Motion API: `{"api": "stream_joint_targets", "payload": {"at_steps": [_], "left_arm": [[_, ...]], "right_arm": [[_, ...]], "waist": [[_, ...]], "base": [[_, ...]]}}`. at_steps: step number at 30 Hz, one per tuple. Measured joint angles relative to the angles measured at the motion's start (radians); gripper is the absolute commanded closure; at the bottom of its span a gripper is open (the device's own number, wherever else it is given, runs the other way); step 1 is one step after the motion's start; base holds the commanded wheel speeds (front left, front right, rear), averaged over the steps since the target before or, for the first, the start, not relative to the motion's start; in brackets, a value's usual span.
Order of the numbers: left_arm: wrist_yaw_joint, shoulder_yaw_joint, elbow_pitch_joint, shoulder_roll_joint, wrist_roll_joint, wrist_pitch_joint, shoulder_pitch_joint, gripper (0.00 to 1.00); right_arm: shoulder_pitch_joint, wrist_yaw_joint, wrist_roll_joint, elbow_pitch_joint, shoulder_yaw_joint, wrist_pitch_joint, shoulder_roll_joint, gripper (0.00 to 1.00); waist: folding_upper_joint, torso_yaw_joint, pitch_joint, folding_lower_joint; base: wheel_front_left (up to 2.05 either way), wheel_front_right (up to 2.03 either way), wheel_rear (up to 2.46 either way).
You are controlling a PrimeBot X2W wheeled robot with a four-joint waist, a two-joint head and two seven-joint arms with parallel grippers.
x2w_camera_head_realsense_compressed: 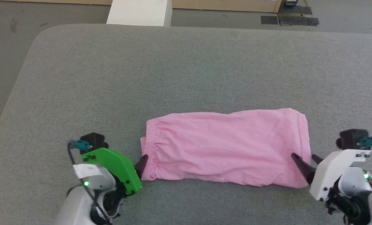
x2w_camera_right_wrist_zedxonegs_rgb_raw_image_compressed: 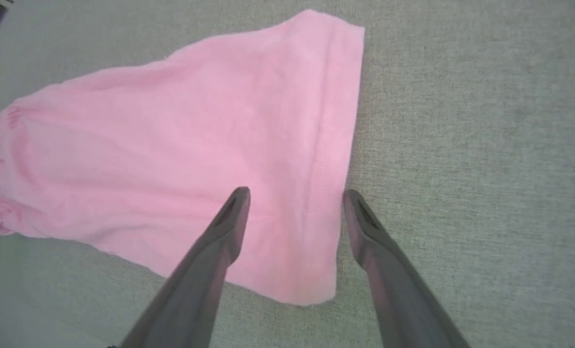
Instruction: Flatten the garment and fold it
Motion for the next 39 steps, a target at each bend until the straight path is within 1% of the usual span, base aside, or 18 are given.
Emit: {"api": "stream_joint_targets", "payload": {"at_steps": [3, 6, 8, 9, 12, 13, 15, 16, 18, 21, 25, 29, 33, 38, 39], "left_arm": [[-0.002, 0.043, -0.061, 0.016, -0.014, -0.032, 0.008, 0.00], [-0.004, 0.093, -0.126, 0.025, 0.002, -0.142, 0.012, 0.00], [-0.017, 0.119, -0.162, 0.031, 0.029, -0.253, 0.014, 0.00], [-0.028, 0.121, -0.169, 0.036, 0.048, -0.291, 0.016, 0.00], [-0.057, 0.125, -0.187, 0.040, 0.124, -0.463, 0.020, 0.00], [-0.065, 0.125, -0.186, 0.039, 0.146, -0.530, 0.020, 0.00], [-0.084, 0.121, -0.172, 0.038, 0.185, -0.630, 0.020, 0.00], [-0.093, 0.117, -0.166, 0.038, 0.199, -0.672, 0.020, 0.00], [-0.108, 0.109, -0.150, 0.034, 0.232, -0.753, 0.020, 0.00], [-0.132, 0.102, -0.142, 0.026, 0.274, -0.796, 0.018, 0.00], [-0.159, 0.100, -0.138, 0.007, 0.323, -0.803, 0.019, 0.00], [-0.170, 0.128, -0.139, -0.024, 0.334, -0.804, 0.019, 0.00], [-0.191, 0.147, -0.138, -0.050, 0.360, -0.804, 0.020, 0.00], [-0.211, 0.164, -0.128, -0.072, 0.371, -0.804, 0.020, 0.00], [-0.216, 0.168, -0.127, -0.077, 0.374, -0.804, 0.020, 0.00]], "right_arm": [[0.000, 0.000, 0.040, -0.047, -0.033, 0.032, -0.020, 0.00], [-0.001, 0.000, 0.071, -0.079, -0.066, 0.072, -0.051, 0.00], [-0.008, 0.000, 0.090, -0.083, -0.071, 0.098, -0.073, 0.00], [-0.012, 0.000, 0.099, -0.079, -0.066, 0.106, -0.087, 0.00], [-0.046, 0.000, 0.142, -0.053, -0.053, 0.122, -0.126, 0.00], [-0.060, 0.000, 0.149, -0.036, -0.043, 0.125, -0.144, 0.00], [-0.075, 0.000, 0.163, 0.002, -0.019, 0.126, -0.184, 0.00], [-0.082, -0.001, 0.178, 0.018, -0.015, 0.126, -0.189, 0.00], [-0.092, 0.000, 0.188, 0.044, 0.029, 0.125, -0.220, 0.00], [-0.112, 0.000, 0.212, 0.085, 0.079, 0.114, -0.249, 0.00], [-0.137, 0.000, 0.236, 0.133, 0.137, 0.088, -0.265, 0.00], [-0.168, 0.000, 0.256, 0.172, 0.209, 0.063, -0.267, 0.00], [-0.216, 0.000, 0.272, 0.206, 0.284, 0.034, -0.264, 0.00], [-0.261, 0.000, 0.298, 0.251, 0.348, 0.000, -0.267, 0.00], [-0.268, 0.000, 0.302, 0.263, 0.356, 0.000, -0.271, 0.36]], "waist": [[0.0000, 0.002, -0.011, 0.0000], [0.0000, 0.001, -0.017, 0.0000], [0.0000, -0.002, -0.015, 0.0000], [0.0000, -0.003, -0.012, 0.0000], [0.0000, -0.003, 0.000, 0.0000], [0.0000, -0.003, 0.006, 0.0001], [0.0000, 0.000, 0.017, 0.0001], [0.0000, 0.002, 0.022, 0.0000], [0.0001, 0.007, 0.033, 0.0000], [0.0000, 0.015, 0.049, 0.0001], [0.0000, 0.025, 0.070, 0.0000], [0.0000, 0.031, 0.087, 0.0000], [0.0000, 0.035, 0.099, 0.0000], [0.0000, 0.043, 0.104, 0.0000], [0.0000, 0.045, 0.103, 0.0000]], "base": [[0.00, 0.00, 0.00], [0.00, 0.00, 0.00], [0.00, 0.00, 0.00], [0.00, 0.00, 0.00], [0.00, 0.00, 0.00], [0.00, 0.00, 0.00], [0.00, 0.00, 0.00], [0.00, 0.00, 0.00], [0.00, 0.00, 0.00], [0.00, 0.00, 0.00], [0.00, 0.00, 0.00], [0.00, 0.00, 0.00], [0.00, 0.00, 0.00], [0.00, 0.00, 0.00], [0.00, 0.00, 0.00]]}}
